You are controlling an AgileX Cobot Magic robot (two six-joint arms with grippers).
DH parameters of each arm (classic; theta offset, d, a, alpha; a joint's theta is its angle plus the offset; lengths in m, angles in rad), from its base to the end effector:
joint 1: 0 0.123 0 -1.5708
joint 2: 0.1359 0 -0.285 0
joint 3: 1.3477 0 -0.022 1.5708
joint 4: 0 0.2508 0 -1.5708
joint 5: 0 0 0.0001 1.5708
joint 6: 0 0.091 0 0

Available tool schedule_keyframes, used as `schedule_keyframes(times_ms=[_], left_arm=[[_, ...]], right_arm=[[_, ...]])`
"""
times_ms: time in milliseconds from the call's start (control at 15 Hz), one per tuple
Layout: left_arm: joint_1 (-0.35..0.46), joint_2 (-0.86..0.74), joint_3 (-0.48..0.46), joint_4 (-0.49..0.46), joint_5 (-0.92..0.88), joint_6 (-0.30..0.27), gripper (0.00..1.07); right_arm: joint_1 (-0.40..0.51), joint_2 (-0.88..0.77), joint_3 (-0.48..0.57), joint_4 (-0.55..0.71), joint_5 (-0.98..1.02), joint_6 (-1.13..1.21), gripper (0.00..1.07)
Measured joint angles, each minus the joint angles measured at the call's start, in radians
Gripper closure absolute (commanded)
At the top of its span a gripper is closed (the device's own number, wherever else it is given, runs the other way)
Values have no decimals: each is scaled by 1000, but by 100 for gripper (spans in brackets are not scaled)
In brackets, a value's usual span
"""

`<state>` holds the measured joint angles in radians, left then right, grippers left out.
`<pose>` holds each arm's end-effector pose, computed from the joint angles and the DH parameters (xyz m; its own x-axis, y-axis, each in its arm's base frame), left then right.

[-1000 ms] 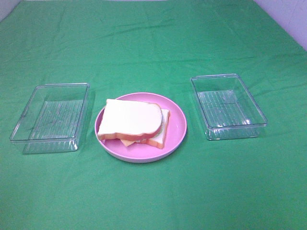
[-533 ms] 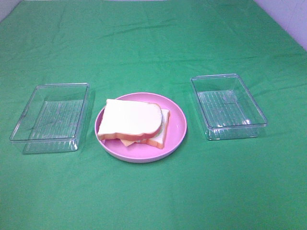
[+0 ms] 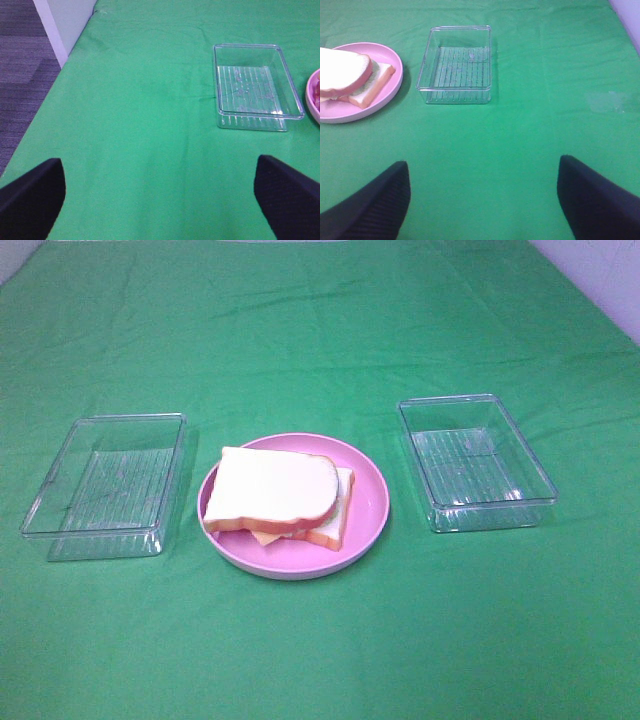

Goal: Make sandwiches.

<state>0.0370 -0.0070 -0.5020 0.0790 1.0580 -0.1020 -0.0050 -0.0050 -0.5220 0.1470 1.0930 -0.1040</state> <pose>-0.0064 0.0060 0.2782 -0.4370 -0.0792 -0.8960 -0.1263 0.9916 -0.0261 -0.0100 0.0119 0.2814 -0.4525 -0.0334 -0.8911 -0.1271 0.9915 0.0273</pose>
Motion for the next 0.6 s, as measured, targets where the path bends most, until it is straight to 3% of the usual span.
schedule_keyframes(times_ms=[133, 333, 600], left_arm=[[0, 0, 0, -71, 0, 40, 10], [0, 0, 0, -101, 0, 102, 10], [0, 0, 0, -103, 0, 109, 10]], right_arm=[[0, 0, 0, 0, 0, 0, 31], [0, 0, 0, 0, 0, 0, 31], [0, 0, 0, 0, 0, 0, 31]])
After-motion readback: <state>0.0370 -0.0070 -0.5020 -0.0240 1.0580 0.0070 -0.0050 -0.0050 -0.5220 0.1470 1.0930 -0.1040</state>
